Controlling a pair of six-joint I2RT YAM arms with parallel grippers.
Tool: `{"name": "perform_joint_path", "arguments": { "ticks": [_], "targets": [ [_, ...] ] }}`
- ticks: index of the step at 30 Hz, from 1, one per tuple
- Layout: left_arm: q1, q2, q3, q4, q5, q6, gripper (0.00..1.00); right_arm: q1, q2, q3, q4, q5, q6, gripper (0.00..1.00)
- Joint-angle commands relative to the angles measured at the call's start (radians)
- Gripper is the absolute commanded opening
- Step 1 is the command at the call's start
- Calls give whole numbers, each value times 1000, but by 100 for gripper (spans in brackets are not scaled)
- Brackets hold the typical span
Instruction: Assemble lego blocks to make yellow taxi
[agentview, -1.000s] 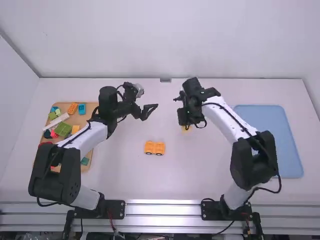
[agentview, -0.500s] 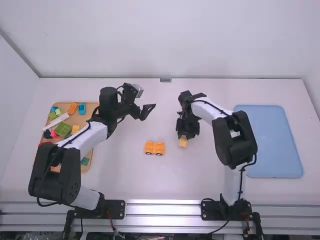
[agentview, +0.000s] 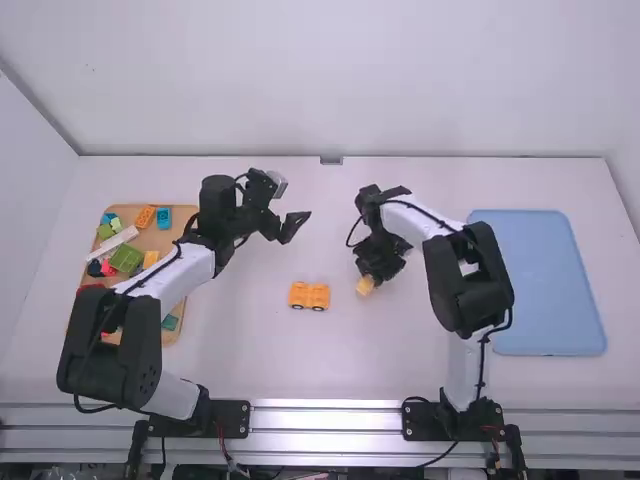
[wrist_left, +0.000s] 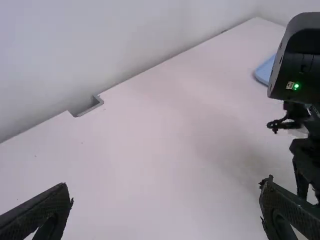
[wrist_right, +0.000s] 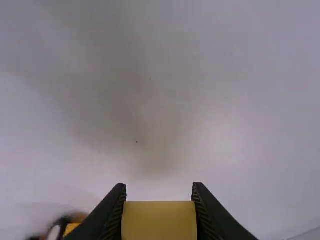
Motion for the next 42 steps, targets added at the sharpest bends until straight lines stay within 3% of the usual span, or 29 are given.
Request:
{"name": "perform_joint_path", "arguments": {
  "ticks": [1, 5, 9, 21, 36, 42],
  "targets": [
    [7, -3, -4, -4, 6, 4, 99, 27, 11, -5, 9, 63, 177, 0],
    [7, -3, -4, -12, 5, 4, 99, 59, 11, -5, 11, 105, 250, 6],
    [5, -3, -4, -14, 5, 4, 99, 73, 11, -5, 10, 154, 274, 0],
    [5, -3, -4, -14, 5, 5, 99, 74, 11, -20, -10, 146, 456, 0],
    [7, -3, -4, -28, 5, 5, 99, 67, -106, -230, 221, 88, 455, 0],
    [7, -3, -4, -30, 5, 5, 99, 71, -203, -395, 459, 84, 471, 0]
  ]
}}
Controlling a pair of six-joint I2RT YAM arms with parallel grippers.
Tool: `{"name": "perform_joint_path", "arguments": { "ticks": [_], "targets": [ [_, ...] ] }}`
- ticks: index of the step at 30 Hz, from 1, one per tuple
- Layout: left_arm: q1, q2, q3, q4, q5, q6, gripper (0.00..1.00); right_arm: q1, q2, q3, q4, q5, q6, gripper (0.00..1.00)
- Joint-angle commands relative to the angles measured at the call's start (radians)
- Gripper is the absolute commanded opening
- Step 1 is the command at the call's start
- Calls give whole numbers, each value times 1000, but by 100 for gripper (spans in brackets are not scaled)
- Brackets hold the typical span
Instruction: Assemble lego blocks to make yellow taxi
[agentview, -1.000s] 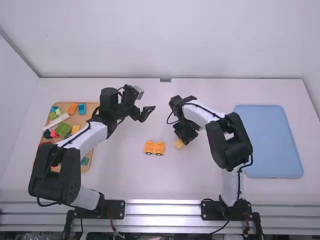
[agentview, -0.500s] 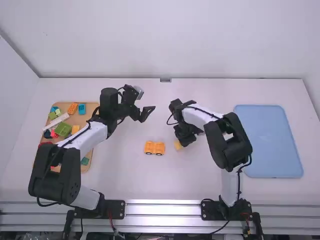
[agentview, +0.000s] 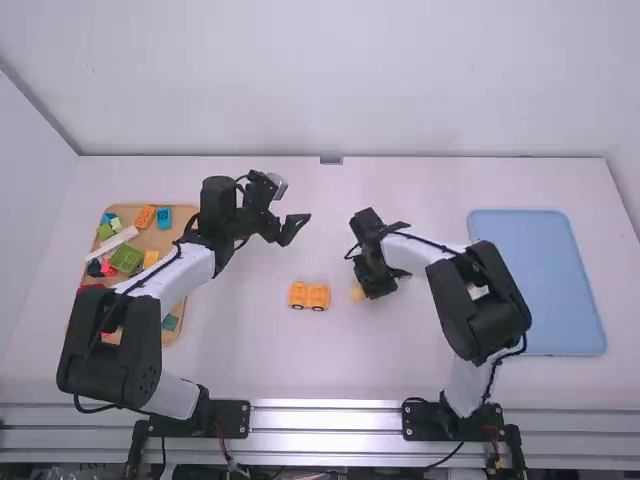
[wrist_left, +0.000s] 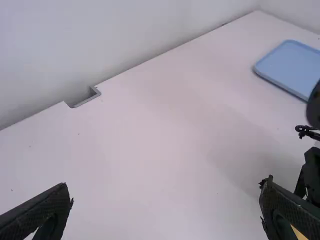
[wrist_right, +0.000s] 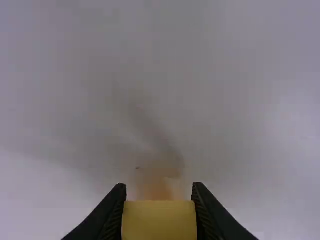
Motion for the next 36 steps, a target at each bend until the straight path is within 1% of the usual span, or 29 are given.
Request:
{"name": "perform_joint_path", "arguments": {
  "ticks": [1, 3, 8, 10, 12, 13, 14, 15, 17, 20, 24, 27, 28, 29, 30, 31, 32, 33, 34, 35, 36],
  "targets": [
    [7, -3, -4, 1, 5, 5, 99, 3, -47, -69, 61, 8, 28, 0],
    [6, -3, -4, -5, 5, 4, 99, 3, -46, -125, 151, -3, 85, 0],
    [7, -3, -4, -16, 5, 4, 99, -18, -46, -172, 201, -58, 115, 0],
    [5, -3, -4, -16, 5, 4, 99, -33, -46, -174, 193, -89, 114, 7],
    [6, -3, -4, -16, 5, 4, 99, -44, -46, -174, 188, -101, 111, 19],
    [5, -3, -4, -16, 5, 4, 99, -51, -46, -173, 185, -110, 111, 34],
    [6, -3, -4, -16, 5, 4, 99, -52, -46, -173, 184, -116, 111, 38],
    [7, -3, -4, -16, 6, 5, 99, -53, -46, -173, 182, -127, 111, 47],
    [5, -3, -4, -16, 5, 5, 99, -53, -46, -172, 182, -122, 115, 54],
    [5, -3, -4, -16, 5, 5, 99, -53, -47, -155, 155, -123, 110, 62],
    [5, -3, -4, -21, 5, 5, 99, -53, -47, -86, 30, -111, 98, 64],
    [5, -3, -4, -24, 5, 5, 99, -63, -47, 7, -114, -100, 45, 64],
    [6, -3, -4, -24, 5, 6, 99, -69, -47, 40, -162, -91, 29, 64],
    [6, -3, -4, -27, 5, 16, 99, -79, -47, 100, -237, -80, -5, 64],
    [5, -3, -4, -27, 5, 23, 99, -84, -47, 140, -278, -68, -35, 64],
    [5, -3, -4, -27, 5, 27, 99, -85, -47, 157, -295, -63, -50, 64],
    [7, -3, -4, -31, 4, 34, 99, -85, -47, 227, -365, -27, -108, 62],
    [6, -3, -4, -31, 4, 34, 99, -87, -47, 274, -409, 7, -140, 62],
    [5, -3, -4, -31, 4, 34, 99, -89, -47, 289, -422, 21, -154, 60],
    [6, -3, -4, -32, 3, 34, 99, -100, -47, 346, -470, 87, -224, 66],
    [7, -3, -4, -32, 2, 34, 99, -104, -47, 366, -487, 111, -258, 87]
  ]
}}
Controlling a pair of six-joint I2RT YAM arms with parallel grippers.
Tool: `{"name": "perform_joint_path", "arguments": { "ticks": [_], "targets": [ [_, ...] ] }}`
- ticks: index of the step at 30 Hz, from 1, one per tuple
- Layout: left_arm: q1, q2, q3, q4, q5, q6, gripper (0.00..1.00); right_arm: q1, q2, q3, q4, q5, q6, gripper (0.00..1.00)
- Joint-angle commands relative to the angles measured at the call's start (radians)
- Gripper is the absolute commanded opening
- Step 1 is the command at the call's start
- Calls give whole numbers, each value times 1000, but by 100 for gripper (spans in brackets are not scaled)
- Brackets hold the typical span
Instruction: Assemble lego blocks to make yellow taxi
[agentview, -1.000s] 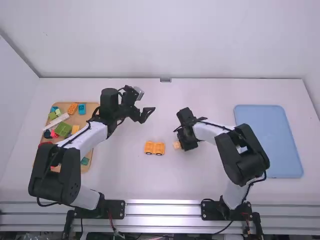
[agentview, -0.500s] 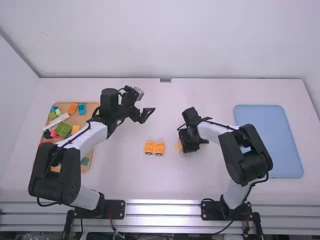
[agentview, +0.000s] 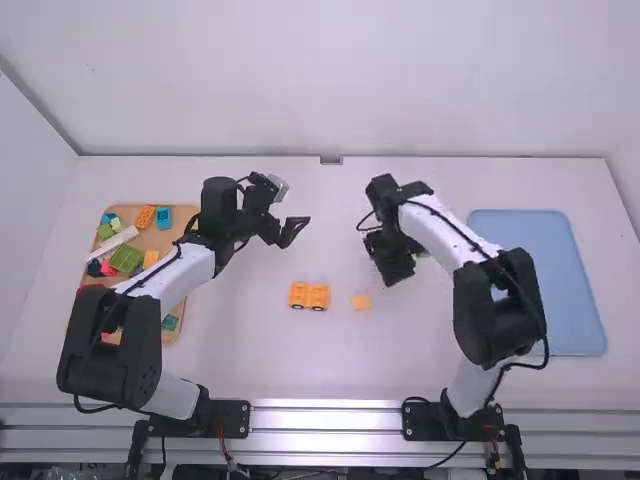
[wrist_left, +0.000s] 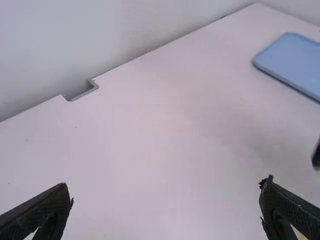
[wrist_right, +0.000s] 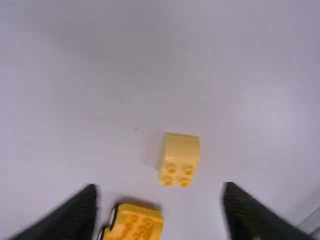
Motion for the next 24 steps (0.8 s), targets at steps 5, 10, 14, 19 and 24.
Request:
{"name": "perform_joint_path", "arguments": {
  "ticks": [5, 10, 14, 19, 24],
  "targets": [
    [4, -3, -4, 2, -101, 10, 99, -27, 3, 183, -81, 373, -646, 99],
    [7, -3, -4, -60, -184, -14, 99, -69, 3, 223, -79, 579, -1175, 99],
    [6, -3, -4, -129, -134, 126, 99, -97, 3, 217, 4, 436, -1451, 99],
    [13, -3, -4, -237, -15, 396, 99, -161, 2, 153, 149, -360, -2219, 99],
    [46, -2, -4, -446, 255, 854, 99, -257, 1, -29, 185, -830, -2751, 99]
  ]
}}
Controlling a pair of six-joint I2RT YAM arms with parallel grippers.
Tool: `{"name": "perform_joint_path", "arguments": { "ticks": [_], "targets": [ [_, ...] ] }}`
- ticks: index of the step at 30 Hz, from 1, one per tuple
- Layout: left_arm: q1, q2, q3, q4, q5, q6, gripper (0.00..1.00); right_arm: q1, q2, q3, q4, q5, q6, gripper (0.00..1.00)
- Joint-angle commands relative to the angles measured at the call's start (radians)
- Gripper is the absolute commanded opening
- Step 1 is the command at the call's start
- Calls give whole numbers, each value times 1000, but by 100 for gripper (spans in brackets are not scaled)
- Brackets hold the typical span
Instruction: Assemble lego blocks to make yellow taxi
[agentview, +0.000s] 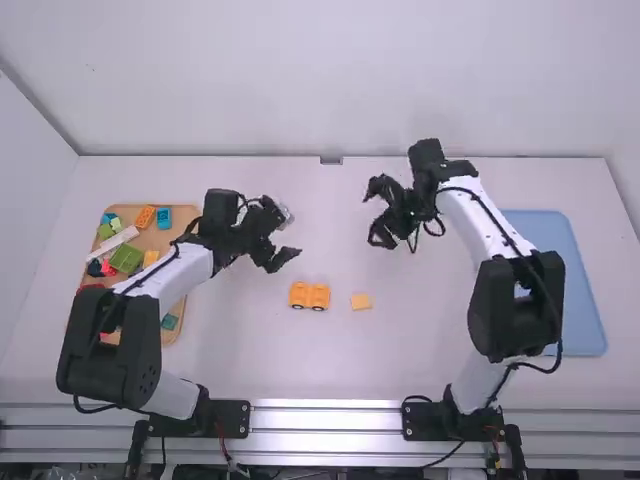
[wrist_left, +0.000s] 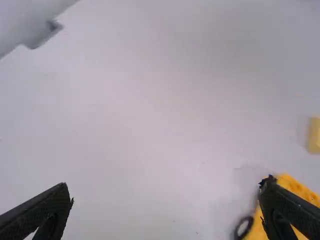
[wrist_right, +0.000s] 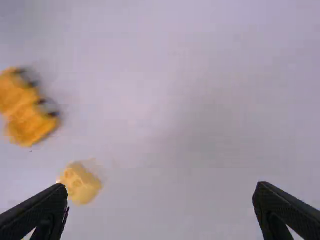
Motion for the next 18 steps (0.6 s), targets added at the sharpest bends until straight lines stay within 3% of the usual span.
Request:
{"name": "perform_joint_path", "arguments": {
  "ticks": [1, 4, 6, 8, 14, 18],
  "targets": [
    [20, 0, -5, -114, 253, 487, 99, -39, 1, -103, 41, -361, -443, 99],
    [29, 7, -5, -243, 328, 752, 99, -43, 1, -186, 129, -399, -471, 99],
    [26, 19, -5, -278, 347, 802, 99, -53, 1, -237, 197, -444, -471, 99],
    [21, 47, -5, -274, 352, 787, 99, -56, 1, -285, 290, -490, -470, 98],
    [30, 164, -4, -221, 423, 790, 99, -46, 1, -364, 317, -415, -471, 99],
    [31, 218, 3, -214, 468, 790, 99, -42, 1, -527, 459, -443, -475, 99]
  ]
}}
